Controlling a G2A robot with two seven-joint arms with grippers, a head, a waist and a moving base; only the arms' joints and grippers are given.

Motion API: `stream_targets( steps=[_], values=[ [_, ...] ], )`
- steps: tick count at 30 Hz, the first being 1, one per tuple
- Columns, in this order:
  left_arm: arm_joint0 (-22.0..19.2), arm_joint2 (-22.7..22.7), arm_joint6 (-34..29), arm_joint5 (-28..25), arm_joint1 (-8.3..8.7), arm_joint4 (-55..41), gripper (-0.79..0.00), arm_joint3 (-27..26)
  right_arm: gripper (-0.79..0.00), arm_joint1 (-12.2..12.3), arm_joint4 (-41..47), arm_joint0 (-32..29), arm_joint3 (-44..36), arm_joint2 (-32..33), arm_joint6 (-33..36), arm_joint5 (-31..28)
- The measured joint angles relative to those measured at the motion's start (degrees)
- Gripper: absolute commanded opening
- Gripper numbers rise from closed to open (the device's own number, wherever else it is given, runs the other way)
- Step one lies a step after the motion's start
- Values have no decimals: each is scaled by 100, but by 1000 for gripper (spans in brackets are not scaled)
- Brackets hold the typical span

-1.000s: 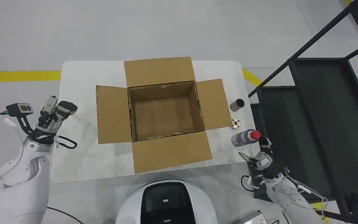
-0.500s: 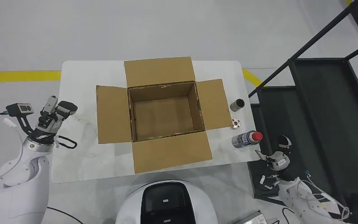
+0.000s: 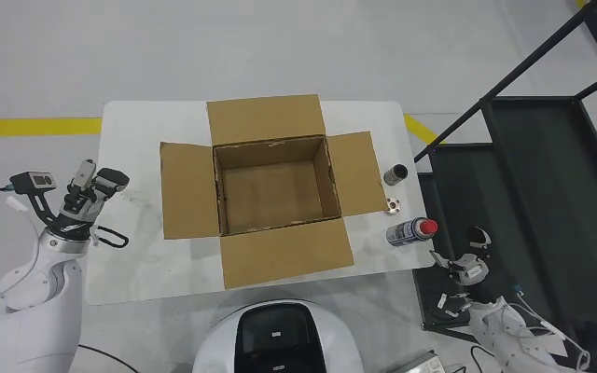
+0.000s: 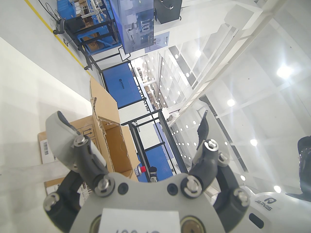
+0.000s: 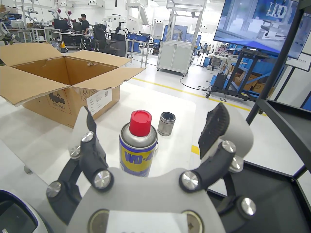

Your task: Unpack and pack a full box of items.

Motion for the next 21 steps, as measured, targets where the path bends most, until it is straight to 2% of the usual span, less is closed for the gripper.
stream_targets(
  steps=[7,21],
  values=[
    [0,0,0,0,0,0,0,0,0,-1,2,1,-4,2,4,5],
    [0,0,0,0,0,0,0,0,0,-67,195,-342,-291,260,923,702]
  ],
)
